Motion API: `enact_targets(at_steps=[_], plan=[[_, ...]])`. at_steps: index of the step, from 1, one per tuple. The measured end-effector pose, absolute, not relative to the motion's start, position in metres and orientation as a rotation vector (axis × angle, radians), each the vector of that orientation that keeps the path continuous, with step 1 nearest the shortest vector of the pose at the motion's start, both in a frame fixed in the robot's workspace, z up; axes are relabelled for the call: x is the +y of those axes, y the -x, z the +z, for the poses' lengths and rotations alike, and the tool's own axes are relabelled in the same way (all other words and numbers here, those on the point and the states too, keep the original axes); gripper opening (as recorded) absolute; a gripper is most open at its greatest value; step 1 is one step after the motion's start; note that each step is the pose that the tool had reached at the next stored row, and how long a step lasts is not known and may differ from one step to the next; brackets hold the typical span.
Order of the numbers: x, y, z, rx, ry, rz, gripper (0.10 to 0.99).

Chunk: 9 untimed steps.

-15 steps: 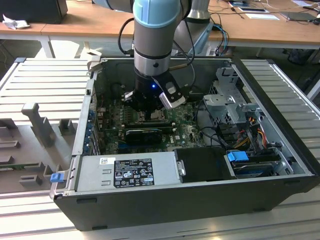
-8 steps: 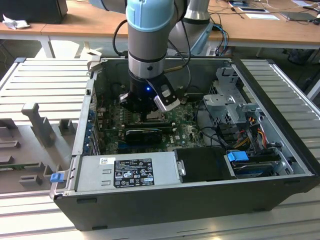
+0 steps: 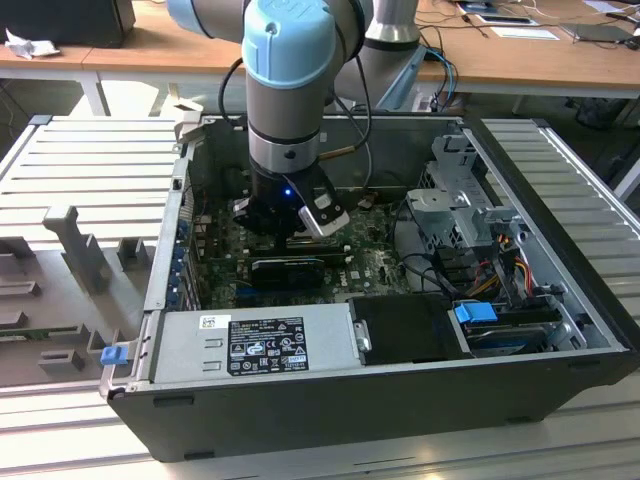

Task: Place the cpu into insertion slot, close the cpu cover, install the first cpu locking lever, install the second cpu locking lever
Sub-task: 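Install the second cpu locking lever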

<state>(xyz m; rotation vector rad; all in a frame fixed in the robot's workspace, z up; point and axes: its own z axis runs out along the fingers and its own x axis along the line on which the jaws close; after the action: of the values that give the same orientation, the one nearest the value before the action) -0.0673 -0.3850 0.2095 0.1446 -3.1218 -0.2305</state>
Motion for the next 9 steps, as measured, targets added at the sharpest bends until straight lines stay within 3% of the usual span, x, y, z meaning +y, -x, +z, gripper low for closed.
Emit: enact_targets(at_steps=[9], plan=[[-0.3874,0.0706,0.2036,-3.118,-0.145,-0.297,0.106]])
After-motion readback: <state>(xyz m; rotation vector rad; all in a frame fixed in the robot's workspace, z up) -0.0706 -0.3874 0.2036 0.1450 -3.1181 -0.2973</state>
